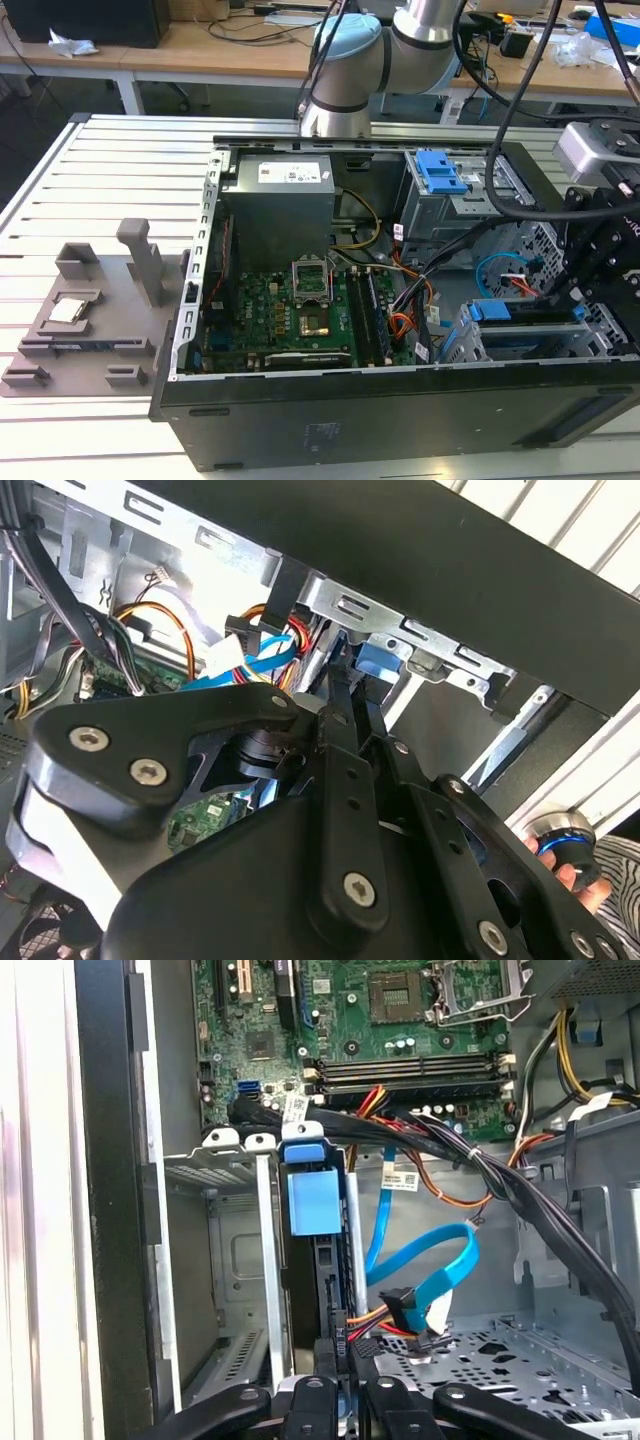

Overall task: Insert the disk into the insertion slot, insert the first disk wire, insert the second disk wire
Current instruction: 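Insert the first disk wire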

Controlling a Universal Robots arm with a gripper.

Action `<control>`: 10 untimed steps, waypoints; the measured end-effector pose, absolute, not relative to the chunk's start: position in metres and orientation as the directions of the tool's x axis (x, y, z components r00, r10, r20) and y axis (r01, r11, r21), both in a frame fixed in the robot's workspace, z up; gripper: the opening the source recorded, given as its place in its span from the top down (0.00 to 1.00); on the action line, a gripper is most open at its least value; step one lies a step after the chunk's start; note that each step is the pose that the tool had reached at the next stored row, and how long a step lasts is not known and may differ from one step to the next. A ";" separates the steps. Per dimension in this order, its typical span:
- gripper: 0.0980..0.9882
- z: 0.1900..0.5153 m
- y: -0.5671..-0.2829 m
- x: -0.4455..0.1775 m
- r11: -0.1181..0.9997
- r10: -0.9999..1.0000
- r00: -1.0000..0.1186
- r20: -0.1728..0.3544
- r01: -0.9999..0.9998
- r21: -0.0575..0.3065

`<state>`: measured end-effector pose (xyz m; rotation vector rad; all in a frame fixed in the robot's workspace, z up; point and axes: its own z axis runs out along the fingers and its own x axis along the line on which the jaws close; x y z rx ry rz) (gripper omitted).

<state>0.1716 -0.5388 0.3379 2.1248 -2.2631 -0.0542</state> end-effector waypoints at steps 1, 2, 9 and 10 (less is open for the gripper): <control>0.91 0.336 -0.539 0.172 0.063 -0.998 -0.063 0.003 -0.997 0.051; 0.91 0.334 -0.539 0.173 0.063 -0.998 -0.063 0.003 -0.997 0.051; 0.83 0.333 -0.539 0.173 0.063 -0.998 -0.063 0.003 -0.997 0.051; 0.83 0.333 -0.539 0.173 0.063 -0.998 -0.063 0.003 -0.997 0.051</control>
